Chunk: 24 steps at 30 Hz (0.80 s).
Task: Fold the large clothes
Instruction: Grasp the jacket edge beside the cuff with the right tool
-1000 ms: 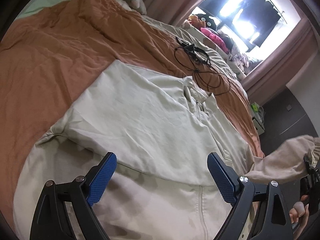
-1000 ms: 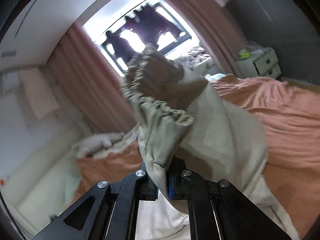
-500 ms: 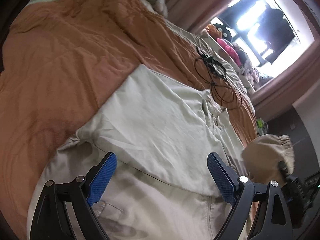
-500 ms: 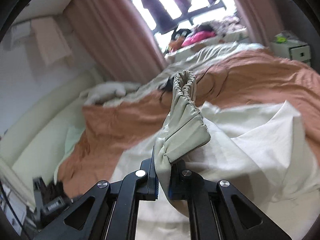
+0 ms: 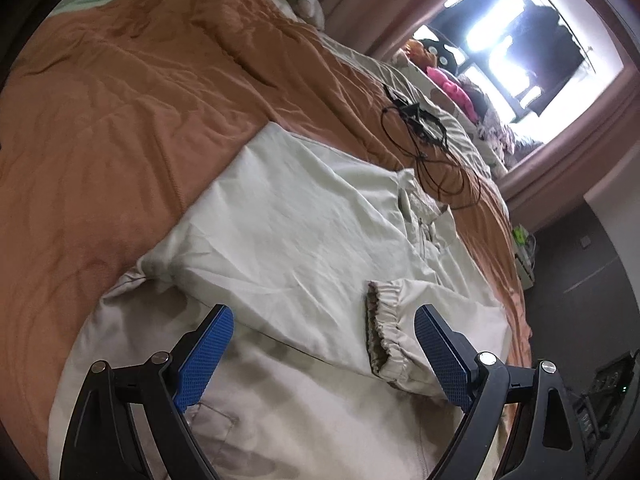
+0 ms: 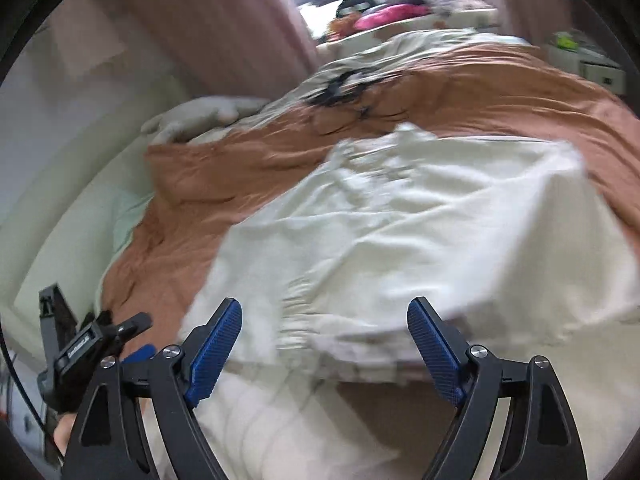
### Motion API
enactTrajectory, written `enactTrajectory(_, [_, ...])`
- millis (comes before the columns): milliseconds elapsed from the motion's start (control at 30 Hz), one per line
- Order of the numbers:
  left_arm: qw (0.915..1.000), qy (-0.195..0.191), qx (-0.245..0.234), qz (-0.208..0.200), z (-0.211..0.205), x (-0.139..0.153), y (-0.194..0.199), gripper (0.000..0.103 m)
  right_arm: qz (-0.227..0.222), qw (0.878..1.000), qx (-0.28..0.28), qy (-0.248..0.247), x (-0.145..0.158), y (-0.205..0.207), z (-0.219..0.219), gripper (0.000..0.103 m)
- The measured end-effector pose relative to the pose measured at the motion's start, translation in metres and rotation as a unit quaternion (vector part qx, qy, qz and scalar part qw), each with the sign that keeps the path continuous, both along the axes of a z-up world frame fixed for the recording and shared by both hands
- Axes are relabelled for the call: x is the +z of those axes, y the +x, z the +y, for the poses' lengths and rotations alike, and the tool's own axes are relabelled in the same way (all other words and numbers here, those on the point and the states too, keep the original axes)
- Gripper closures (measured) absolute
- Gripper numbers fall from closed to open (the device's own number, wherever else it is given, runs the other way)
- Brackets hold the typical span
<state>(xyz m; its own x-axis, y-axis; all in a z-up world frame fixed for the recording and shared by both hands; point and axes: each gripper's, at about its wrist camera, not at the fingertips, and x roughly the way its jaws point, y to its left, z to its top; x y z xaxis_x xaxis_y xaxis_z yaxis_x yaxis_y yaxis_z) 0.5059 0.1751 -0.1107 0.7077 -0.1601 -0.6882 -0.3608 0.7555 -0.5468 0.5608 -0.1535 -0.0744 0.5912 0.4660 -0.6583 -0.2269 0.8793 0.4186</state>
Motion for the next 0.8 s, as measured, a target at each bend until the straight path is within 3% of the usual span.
enactTrajectory(200, [0.9991,0.001,-0.042,0.009,-0.026,-0.008,0.025,0.010,0.035,0.991,-0.118,0.044,-0.009,-0.003,-0.094,0.018])
enactTrajectory(333, [0.9968,0.040,-0.068,0.014,-0.047,-0.007,0.038,0.010,0.058,0.979,-0.175,0.088,-0.023,-0.013,-0.148,0.018])
enactTrajectory(467, [0.9928,0.071,-0.094,0.024,-0.066,-0.008,0.044,0.010,0.086,0.960,-0.218,0.155,-0.045,-0.013,-0.194,0.018])
enactTrajectory(633, [0.9811,0.129,-0.132,0.057,-0.085,-0.021,0.064,0.010,0.113,0.936,-0.249,0.220,-0.074,-0.009,-0.227,0.018])
enactTrajectory(800, [0.9779,0.122,-0.145,0.089,-0.093,-0.041,0.091,0.010,0.135,0.913,-0.267,0.278,-0.101,0.003,-0.241,0.018])
